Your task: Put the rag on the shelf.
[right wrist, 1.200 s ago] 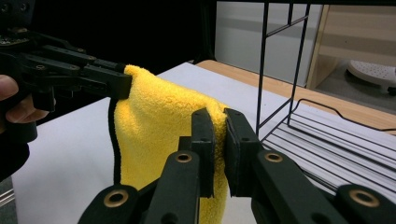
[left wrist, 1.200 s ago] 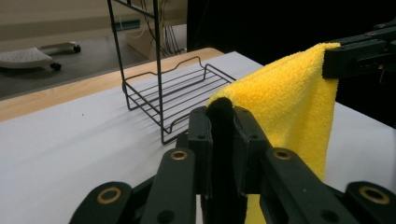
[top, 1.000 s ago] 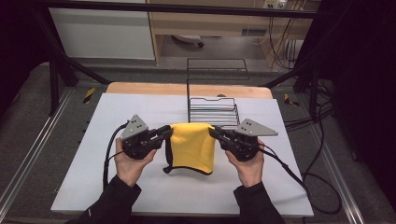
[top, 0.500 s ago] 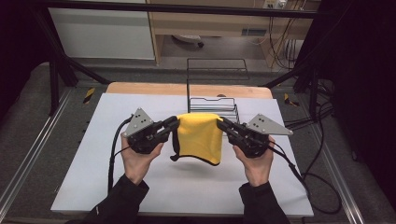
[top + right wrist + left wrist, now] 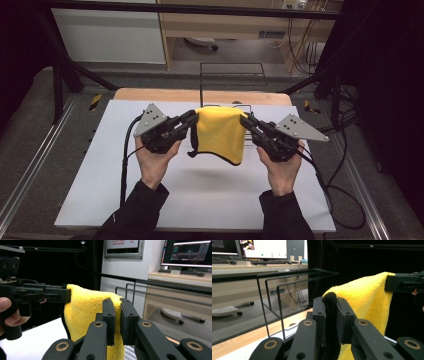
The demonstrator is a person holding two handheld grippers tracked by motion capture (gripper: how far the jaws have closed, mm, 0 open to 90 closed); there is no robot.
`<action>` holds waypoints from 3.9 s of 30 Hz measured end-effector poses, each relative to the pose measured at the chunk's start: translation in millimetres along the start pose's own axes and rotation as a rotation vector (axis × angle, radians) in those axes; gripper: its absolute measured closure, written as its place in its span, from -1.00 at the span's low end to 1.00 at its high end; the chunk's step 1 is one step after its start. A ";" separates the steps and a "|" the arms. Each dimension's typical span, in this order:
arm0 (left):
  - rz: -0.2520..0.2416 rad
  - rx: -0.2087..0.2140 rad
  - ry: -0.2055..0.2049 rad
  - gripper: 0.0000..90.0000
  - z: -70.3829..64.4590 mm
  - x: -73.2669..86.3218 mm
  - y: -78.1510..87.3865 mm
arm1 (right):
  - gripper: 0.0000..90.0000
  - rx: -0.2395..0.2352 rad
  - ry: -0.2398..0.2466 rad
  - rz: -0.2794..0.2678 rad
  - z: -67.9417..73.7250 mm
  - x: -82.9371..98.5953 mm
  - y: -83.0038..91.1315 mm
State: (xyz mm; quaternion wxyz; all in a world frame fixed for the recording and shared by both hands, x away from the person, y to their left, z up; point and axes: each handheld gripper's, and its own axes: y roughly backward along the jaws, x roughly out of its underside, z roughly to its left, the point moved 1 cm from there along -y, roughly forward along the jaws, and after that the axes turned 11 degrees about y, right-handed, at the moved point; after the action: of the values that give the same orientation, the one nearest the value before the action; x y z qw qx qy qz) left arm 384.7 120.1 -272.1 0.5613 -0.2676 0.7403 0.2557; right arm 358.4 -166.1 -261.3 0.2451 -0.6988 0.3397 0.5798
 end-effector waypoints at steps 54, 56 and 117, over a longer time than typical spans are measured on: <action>-0.217 0.018 -0.050 0.76 -19.8 -117.1 -47.5 | 0.87 0.192 0.112 -0.180 -61.8 -102.8 -11.7; -0.218 0.018 -0.050 0.76 -19.1 -121.3 -49.5 | 0.87 0.197 0.110 -0.182 -65.8 -106.8 -14.4; -0.145 -0.056 -0.056 0.76 53.8 -130.2 -121.8 | 0.87 0.192 0.123 -0.090 -141.2 -87.2 -105.0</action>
State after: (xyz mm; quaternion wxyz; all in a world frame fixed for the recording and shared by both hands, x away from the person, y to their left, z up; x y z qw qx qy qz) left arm 534.7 82.4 -168.5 0.5911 -0.3286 0.6955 0.2426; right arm 520.5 -185.4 -152.2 0.3153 -0.7208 0.3767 0.4890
